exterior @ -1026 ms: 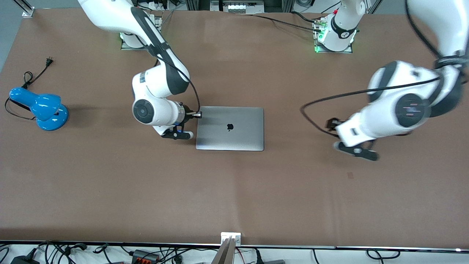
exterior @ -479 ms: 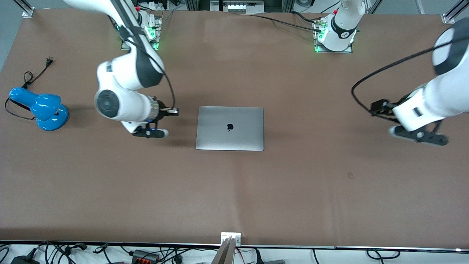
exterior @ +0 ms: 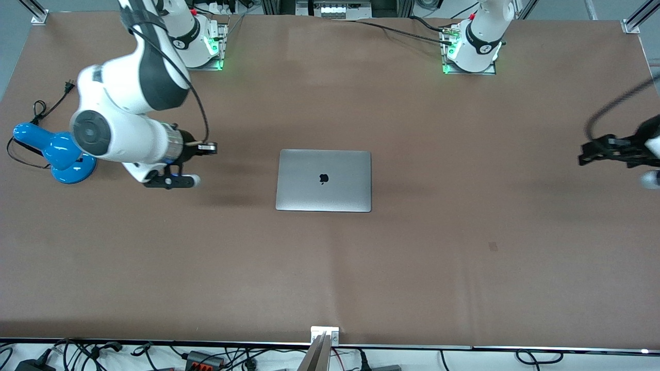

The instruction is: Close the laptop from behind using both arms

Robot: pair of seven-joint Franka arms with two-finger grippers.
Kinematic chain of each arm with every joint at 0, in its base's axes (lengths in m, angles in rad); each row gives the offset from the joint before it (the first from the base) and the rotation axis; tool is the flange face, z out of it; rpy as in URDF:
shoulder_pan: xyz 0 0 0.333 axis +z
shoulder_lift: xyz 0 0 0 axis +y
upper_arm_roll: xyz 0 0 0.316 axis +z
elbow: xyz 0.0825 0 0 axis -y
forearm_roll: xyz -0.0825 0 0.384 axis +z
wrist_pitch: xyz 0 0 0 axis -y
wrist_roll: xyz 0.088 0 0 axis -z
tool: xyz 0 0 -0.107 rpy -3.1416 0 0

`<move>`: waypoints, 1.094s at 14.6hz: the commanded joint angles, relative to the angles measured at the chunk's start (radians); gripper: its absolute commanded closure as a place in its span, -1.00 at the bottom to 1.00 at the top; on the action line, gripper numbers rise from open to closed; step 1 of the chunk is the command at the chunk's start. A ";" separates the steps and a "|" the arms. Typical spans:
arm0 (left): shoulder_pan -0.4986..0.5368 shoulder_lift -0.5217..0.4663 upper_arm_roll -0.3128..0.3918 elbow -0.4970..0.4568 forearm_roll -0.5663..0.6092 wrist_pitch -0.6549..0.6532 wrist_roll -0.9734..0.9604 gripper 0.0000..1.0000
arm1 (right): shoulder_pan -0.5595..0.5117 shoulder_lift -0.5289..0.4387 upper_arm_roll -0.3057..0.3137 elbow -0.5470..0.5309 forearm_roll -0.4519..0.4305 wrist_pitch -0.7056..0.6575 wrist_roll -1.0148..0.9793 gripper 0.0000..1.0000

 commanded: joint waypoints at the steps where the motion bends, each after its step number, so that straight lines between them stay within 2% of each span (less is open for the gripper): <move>1: -0.169 -0.158 0.175 -0.185 -0.033 0.065 0.002 -1.00 | 0.003 -0.048 -0.055 0.015 -0.017 -0.066 -0.060 1.00; 3: -0.257 -0.285 0.258 -0.369 -0.010 0.177 0.000 -1.00 | 0.004 -0.073 -0.093 0.021 -0.045 -0.099 -0.109 1.00; 4: -0.295 -0.322 0.289 -0.420 -0.007 0.215 0.001 -1.00 | 0.004 -0.094 -0.098 0.029 -0.095 -0.115 -0.144 1.00; 5: -0.306 -0.341 0.291 -0.439 0.007 0.222 0.000 -1.00 | 0.003 -0.103 -0.100 0.046 -0.131 -0.131 -0.170 1.00; 11: -0.296 -0.335 0.286 -0.431 -0.009 0.176 -0.008 -1.00 | -0.029 -0.104 -0.135 0.202 -0.206 -0.235 -0.195 1.00; 16: -0.294 -0.330 0.286 -0.423 -0.009 0.128 -0.005 -1.00 | -0.048 -0.102 -0.170 0.221 -0.215 -0.280 -0.308 1.00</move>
